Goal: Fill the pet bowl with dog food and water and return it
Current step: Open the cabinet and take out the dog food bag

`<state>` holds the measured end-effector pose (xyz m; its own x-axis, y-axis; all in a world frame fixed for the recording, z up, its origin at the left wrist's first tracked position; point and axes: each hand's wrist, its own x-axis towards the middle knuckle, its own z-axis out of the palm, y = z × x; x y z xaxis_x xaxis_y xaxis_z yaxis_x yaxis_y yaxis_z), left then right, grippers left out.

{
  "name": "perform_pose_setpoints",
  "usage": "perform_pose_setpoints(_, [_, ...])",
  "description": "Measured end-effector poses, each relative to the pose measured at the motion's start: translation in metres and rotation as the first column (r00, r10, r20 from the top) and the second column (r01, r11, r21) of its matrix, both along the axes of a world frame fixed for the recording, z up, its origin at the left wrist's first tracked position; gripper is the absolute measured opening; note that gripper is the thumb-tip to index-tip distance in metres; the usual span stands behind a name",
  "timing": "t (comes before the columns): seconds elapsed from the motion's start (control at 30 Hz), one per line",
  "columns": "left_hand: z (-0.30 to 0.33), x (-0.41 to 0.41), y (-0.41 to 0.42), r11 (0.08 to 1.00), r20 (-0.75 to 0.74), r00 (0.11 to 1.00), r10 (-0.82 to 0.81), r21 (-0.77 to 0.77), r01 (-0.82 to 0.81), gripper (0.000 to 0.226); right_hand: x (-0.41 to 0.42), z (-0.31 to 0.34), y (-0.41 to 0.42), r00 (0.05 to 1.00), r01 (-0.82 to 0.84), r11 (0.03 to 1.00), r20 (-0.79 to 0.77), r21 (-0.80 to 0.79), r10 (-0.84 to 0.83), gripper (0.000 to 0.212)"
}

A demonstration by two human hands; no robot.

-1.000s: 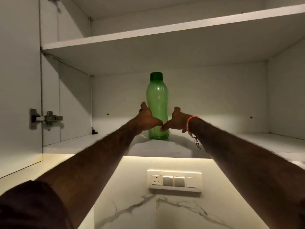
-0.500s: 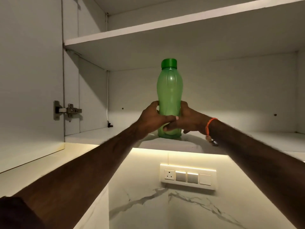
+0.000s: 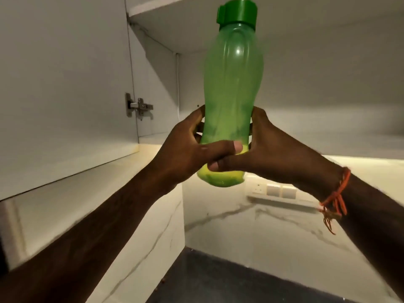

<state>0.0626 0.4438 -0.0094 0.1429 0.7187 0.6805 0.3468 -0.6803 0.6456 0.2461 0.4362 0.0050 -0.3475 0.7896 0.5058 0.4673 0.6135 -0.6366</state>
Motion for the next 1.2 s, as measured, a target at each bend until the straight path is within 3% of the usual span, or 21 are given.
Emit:
perform_pose_setpoints(0.1, [-0.045,-0.026,-0.02,0.997,-0.021,0.999,0.041,-0.058,-0.043,0.081,-0.022,-0.047,-0.014,1.0,-0.018,1.0,0.014,-0.022,0.018,0.127])
perform_pose_setpoints(0.3, [-0.159,-0.077,-0.035,0.953,-0.119,0.986,0.119,-0.266,-0.147,0.105,-0.059,-0.169,-0.021,0.991,-0.021,0.999,0.13,0.03,0.016,0.127])
perform_pose_setpoints(0.4, [-0.22,-0.091,-0.039,0.928,-0.225,0.967,0.12,-0.321,-0.19,0.11,-0.073,-0.237,-0.025,0.985,0.013,0.997,0.172,-0.079,0.001,0.121])
perform_pose_setpoints(0.6, [-0.335,-0.11,-0.035,0.846,-0.239,0.969,0.055,-0.504,-0.173,0.091,-0.095,-0.357,-0.031,0.975,0.132,0.931,0.215,-0.339,-0.06,0.106])
perform_pose_setpoints(0.73, [-0.397,-0.122,-0.03,0.797,-0.277,0.96,0.041,-0.57,-0.199,0.086,-0.104,-0.408,-0.037,0.97,0.169,0.889,0.232,-0.426,-0.073,0.095])
perform_pose_setpoints(0.93, [-0.448,-0.128,-0.03,0.735,-0.214,0.976,0.033,-0.657,-0.169,0.086,-0.116,-0.447,-0.032,0.973,0.19,0.83,0.211,-0.525,-0.09,0.093])
perform_pose_setpoints(1.07, [-0.444,-0.127,-0.029,0.711,-0.183,0.983,0.006,-0.69,-0.133,0.085,-0.121,-0.452,-0.029,0.974,0.216,0.808,0.183,-0.548,-0.136,0.092])
perform_pose_setpoints(1.13, [-0.43,-0.123,-0.034,0.7,-0.249,0.968,0.013,-0.69,-0.187,0.085,-0.121,-0.452,-0.028,0.971,0.227,0.808,0.188,-0.544,-0.146,0.092])
perform_pose_setpoints(1.2, [-0.413,-0.118,-0.043,0.659,-0.416,0.909,0.029,-0.676,-0.331,0.075,-0.118,-0.452,-0.029,0.965,0.248,0.808,0.21,-0.535,-0.157,0.094])
